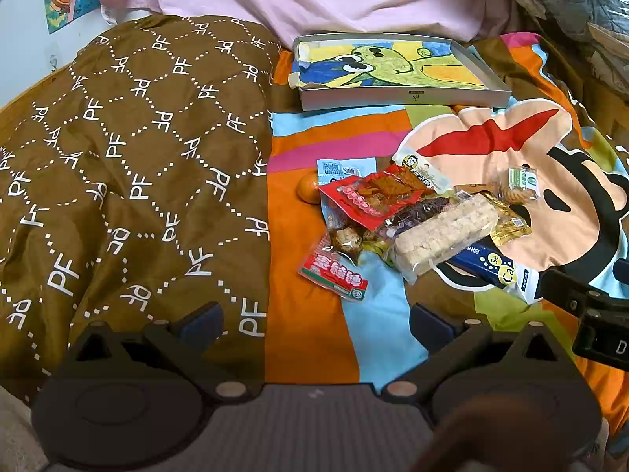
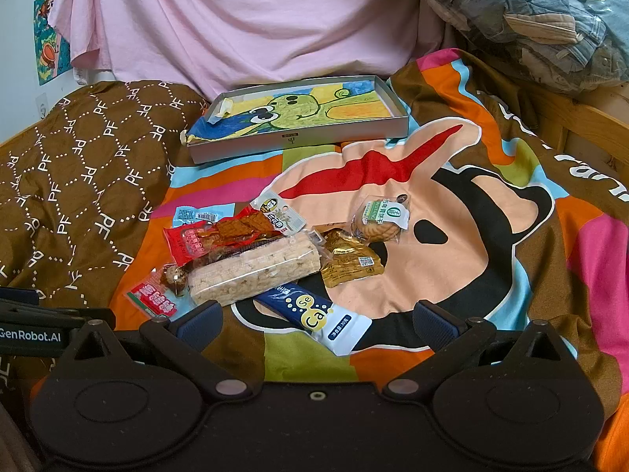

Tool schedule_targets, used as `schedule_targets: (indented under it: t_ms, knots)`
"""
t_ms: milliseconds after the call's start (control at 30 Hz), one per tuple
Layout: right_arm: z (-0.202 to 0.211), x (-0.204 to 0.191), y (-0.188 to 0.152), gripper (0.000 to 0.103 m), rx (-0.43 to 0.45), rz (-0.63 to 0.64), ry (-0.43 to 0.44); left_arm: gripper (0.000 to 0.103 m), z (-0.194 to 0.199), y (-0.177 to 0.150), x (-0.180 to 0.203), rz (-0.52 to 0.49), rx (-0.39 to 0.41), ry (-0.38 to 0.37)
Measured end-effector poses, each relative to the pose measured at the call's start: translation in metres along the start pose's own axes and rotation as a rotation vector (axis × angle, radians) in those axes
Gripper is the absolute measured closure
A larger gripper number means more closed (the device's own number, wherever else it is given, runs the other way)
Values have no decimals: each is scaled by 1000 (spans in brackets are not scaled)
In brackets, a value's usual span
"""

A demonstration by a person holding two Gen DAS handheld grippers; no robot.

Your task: Organize snacks

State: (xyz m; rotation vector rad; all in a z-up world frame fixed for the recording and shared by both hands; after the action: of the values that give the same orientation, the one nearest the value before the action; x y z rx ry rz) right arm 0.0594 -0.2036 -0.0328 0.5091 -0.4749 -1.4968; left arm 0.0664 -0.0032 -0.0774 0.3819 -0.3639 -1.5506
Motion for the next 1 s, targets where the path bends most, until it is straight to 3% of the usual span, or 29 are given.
schedule_targets:
  t_ms: [1000]
  knots:
    - [-4, -2, -1, 1, -10, 1, 6, 0, -5, -4, -1, 2, -25, 8]
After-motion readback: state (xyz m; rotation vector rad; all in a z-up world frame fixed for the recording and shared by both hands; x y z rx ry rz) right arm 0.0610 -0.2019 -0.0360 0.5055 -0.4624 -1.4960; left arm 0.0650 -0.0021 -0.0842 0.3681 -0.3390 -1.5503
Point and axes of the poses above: each gripper's, at about its wrist camera, not at the fingertips, and z roughly against the way its jaws point, x to its right, y to its top, the point moved 10 cm from there along -z, roughly the way its jaws point, and after that the axes turned 14 degrees about -x, right-handed, at the moved point
